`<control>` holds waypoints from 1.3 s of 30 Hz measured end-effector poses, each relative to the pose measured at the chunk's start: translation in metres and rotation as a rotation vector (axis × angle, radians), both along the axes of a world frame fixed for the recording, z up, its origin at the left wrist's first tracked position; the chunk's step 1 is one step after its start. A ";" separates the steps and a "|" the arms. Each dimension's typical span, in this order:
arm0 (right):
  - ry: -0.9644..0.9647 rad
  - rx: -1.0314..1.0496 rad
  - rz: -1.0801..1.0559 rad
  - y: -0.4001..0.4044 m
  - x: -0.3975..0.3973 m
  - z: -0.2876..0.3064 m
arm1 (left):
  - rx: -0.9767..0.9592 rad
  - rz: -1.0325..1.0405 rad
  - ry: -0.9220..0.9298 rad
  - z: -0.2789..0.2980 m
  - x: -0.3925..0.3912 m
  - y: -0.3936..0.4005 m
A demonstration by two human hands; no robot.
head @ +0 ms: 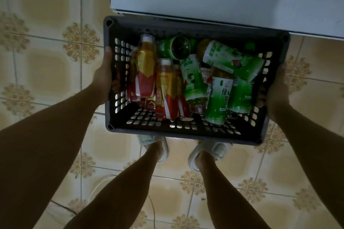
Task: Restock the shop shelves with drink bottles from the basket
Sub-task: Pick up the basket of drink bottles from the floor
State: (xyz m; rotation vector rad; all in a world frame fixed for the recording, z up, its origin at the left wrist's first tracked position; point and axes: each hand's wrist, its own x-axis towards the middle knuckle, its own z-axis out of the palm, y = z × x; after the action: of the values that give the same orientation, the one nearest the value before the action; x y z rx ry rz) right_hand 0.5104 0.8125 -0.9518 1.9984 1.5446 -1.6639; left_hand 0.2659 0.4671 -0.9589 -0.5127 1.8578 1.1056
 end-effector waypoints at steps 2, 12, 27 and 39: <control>-0.016 0.006 0.016 -0.001 -0.002 0.003 | 0.000 -0.011 0.000 -0.003 -0.002 -0.003; 0.084 -0.127 0.144 0.003 0.004 0.020 | -0.030 -0.097 -0.043 0.013 -0.007 0.001; 0.151 -0.101 0.074 0.019 0.054 0.196 | 0.081 -0.175 -0.040 0.195 0.010 0.037; 0.315 -0.111 -0.210 -0.043 0.219 0.568 | 0.146 -0.353 -0.060 0.568 0.096 0.043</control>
State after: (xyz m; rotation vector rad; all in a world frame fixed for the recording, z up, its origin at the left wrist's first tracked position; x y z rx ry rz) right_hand 0.7294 0.7694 -0.3837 1.9741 1.3253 -2.1838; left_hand 0.3621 0.5102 -0.3913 -0.1247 1.7172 0.9652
